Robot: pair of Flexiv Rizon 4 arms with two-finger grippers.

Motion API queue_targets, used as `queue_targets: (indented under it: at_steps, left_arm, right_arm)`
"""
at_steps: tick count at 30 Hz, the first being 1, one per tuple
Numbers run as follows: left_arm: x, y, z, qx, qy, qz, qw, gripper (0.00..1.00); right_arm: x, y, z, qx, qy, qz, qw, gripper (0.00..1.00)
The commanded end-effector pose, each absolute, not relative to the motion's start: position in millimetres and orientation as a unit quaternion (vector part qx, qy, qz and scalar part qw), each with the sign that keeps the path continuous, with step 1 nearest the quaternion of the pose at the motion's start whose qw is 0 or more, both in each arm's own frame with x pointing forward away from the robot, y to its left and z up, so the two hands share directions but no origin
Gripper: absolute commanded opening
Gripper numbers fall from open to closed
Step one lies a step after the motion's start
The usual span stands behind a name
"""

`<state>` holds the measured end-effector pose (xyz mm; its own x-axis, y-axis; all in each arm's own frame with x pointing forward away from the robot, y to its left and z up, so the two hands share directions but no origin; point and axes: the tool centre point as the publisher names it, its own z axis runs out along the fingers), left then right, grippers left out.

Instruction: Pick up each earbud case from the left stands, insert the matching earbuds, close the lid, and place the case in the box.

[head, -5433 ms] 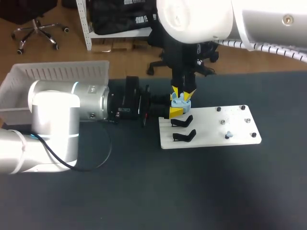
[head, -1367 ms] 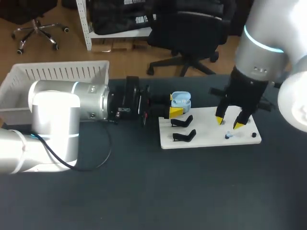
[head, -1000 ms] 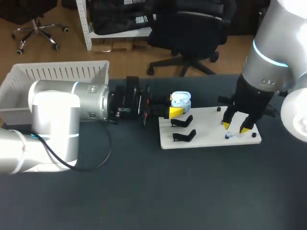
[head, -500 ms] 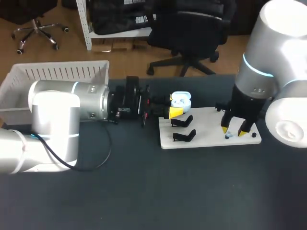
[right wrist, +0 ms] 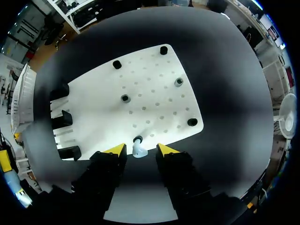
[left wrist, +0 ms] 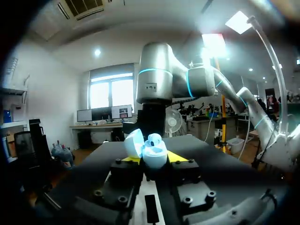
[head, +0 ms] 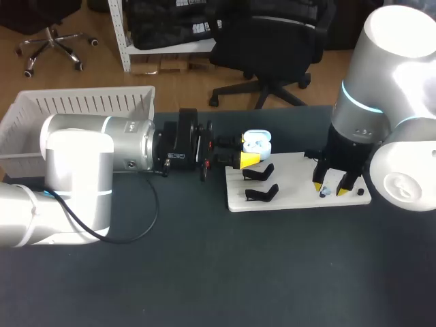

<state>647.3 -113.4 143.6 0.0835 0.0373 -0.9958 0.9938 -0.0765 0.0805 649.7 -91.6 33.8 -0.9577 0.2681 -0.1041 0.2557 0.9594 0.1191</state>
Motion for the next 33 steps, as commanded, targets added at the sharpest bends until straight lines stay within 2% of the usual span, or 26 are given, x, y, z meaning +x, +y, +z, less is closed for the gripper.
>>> queue_targets:
  at_steps: [1, 7, 26, 33]
  left_arm:
    - [646.9, -113.5, 143.7, 0.548, 0.471, -0.487, 0.491, 0.00]
    - [646.9, -113.5, 143.7, 0.548, 0.471, -0.487, 0.491, 0.00]
    - [646.9, -113.5, 143.7, 0.548, 0.471, -0.487, 0.491, 0.00]
    - [646.9, -113.5, 143.7, 0.548, 0.471, -0.487, 0.491, 0.00]
  right_arm:
    - [650.3, -90.8, 31.0, 0.133, 0.988, 0.049, 0.057, 0.38]
    - [650.7, -89.9, 27.9, 0.127, 0.990, 0.037, 0.053, 0.35]
    - [650.0, -92.5, 24.2, 0.136, 0.989, 0.031, 0.049, 0.33]
    - [648.4, -92.8, 23.5, 0.137, 0.989, 0.032, 0.048, 0.28]
